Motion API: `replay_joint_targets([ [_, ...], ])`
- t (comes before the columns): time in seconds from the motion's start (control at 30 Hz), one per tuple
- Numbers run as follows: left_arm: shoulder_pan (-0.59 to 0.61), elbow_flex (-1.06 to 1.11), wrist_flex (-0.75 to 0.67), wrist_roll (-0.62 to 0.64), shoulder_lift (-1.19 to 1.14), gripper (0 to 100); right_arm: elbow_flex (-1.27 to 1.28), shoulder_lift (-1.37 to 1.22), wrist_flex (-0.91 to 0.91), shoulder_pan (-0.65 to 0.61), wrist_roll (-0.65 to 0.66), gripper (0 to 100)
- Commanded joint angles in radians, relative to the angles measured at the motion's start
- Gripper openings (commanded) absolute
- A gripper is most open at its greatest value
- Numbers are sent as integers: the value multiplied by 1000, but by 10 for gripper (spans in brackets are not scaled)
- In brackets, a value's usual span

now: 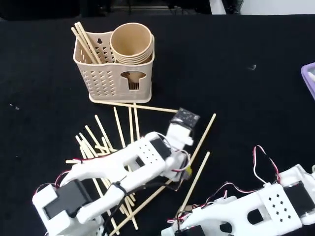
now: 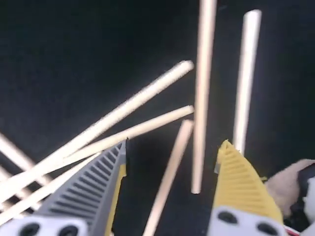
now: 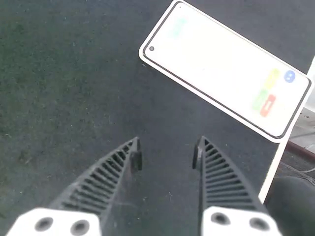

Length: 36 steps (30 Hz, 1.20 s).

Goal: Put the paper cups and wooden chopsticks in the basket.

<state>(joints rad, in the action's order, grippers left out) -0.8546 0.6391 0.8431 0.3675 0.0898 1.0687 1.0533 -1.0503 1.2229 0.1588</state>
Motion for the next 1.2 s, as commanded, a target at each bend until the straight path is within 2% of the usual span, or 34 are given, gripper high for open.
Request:
replay_joint_targets([
  [0.0, -38, -79, -38, 8, 0, 305, -51, 13, 21, 12, -8, 181],
  [0.13, -48, -70, -117, 8, -2, 309, -50, 13, 21, 12, -8, 181],
  [0.4, -91, -68, -186, 8, -17, 310, -48, 13, 21, 11, -8, 181],
  [0.73, -90, -182, -184, 6, -261, 307, -50, 15, -12, 11, 0, 181],
  [0.93, -91, -148, -184, -84, -262, 304, -50, 15, -12, 11, 0, 181],
  [1.17, -71, -200, -92, -106, -270, 168, -50, 15, -14, 11, 0, 181],
])
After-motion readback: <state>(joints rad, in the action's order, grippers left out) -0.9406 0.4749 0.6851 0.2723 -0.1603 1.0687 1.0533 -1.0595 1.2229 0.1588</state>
